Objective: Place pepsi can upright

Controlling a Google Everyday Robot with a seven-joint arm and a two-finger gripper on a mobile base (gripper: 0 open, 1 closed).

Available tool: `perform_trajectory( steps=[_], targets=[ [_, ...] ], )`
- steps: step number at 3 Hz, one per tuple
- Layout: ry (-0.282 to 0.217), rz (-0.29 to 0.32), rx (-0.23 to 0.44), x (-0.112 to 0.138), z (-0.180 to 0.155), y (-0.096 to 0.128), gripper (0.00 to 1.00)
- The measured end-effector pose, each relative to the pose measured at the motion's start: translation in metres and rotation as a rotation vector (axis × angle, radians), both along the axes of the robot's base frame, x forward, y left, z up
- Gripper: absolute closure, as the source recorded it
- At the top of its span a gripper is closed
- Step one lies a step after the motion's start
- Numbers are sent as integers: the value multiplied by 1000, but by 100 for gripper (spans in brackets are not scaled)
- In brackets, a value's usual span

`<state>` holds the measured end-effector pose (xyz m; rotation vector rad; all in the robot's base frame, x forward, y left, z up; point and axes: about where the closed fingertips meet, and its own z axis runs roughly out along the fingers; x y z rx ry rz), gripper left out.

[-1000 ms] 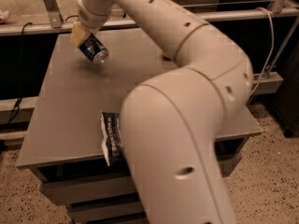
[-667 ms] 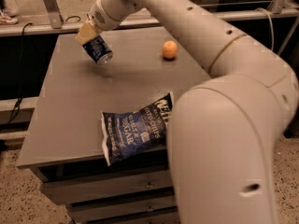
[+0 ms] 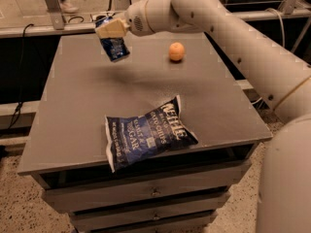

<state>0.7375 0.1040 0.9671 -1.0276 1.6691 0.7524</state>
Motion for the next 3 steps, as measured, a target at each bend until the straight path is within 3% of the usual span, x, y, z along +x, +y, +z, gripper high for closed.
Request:
perform_trajectory(
  steps=[1,3],
  targets=[
    [-71,25,111,-15,1,-29,100],
    [-278,188,221,-48,-3,-48,100]
  ],
)
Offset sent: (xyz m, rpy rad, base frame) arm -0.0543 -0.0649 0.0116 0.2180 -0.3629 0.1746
